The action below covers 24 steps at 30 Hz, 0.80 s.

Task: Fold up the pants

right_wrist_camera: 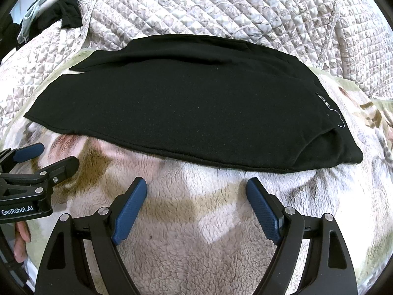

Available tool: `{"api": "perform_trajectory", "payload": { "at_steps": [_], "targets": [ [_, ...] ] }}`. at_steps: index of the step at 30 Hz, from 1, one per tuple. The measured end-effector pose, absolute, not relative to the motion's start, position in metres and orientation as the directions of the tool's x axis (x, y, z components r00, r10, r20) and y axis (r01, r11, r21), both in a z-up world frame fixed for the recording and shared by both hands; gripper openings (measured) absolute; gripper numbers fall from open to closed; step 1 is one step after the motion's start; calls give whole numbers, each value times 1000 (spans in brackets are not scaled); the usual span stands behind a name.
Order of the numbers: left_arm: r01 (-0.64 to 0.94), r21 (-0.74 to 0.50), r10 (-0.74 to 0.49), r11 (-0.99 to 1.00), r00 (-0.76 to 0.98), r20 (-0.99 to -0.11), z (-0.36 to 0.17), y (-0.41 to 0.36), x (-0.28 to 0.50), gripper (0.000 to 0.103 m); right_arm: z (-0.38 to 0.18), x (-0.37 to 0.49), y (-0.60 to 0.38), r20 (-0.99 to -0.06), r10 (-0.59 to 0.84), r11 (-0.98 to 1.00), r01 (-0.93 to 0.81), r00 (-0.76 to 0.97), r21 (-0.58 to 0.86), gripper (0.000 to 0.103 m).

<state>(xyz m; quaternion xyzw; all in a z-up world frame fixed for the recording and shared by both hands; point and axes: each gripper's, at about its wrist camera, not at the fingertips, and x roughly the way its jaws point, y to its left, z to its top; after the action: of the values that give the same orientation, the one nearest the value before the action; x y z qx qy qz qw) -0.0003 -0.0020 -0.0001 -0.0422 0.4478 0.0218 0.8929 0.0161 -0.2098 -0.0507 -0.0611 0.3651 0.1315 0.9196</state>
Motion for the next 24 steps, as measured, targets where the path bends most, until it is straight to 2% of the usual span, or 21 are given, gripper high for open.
{"api": "perform_trajectory", "payload": {
  "at_steps": [24],
  "targets": [
    [-77, -55, 1, 996, 598, -801, 6, 1, -3, 103, -51, 16, -210, -688, 194, 958, -286, 699, -21, 83]
  ]
}}
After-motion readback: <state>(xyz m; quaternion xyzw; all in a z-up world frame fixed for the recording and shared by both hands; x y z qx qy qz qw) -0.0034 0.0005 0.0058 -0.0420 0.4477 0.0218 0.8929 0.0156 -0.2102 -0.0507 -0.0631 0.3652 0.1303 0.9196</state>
